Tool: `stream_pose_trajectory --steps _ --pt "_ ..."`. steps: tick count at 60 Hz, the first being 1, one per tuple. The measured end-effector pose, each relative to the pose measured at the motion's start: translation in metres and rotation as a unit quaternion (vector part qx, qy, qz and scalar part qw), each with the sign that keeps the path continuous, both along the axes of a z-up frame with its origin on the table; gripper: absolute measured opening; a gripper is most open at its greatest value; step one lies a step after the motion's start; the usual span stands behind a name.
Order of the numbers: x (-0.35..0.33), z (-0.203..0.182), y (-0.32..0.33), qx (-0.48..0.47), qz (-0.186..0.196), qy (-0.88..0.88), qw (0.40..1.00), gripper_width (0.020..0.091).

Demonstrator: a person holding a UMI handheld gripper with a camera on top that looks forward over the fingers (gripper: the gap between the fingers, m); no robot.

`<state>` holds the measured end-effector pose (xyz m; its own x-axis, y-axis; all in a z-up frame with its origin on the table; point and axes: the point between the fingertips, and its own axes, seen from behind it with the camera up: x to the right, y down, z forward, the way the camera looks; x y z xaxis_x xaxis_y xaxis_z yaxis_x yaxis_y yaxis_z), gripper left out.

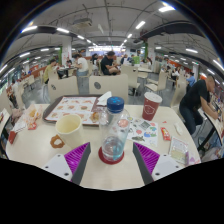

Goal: Pour water

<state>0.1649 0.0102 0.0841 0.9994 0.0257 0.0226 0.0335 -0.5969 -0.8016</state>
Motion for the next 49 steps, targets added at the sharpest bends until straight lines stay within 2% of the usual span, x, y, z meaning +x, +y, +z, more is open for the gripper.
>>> stream_pose_trajectory --steps 7,21,31,49 --pt "-0.016 0.02 -0.047 -0.027 -0.015 0.001 1.0 0.085" --pt "-0.062 0.052 -0.127 -0.046 -0.017 0.009 0.999 0.0852" --pt "-0.079 0.057 -0.148 -0.046 -0.001 -0.007 0.999 0.0851" --pt "-0.085 0.058 -0.151 -0.045 0.001 -0.005 0.999 0.0852"
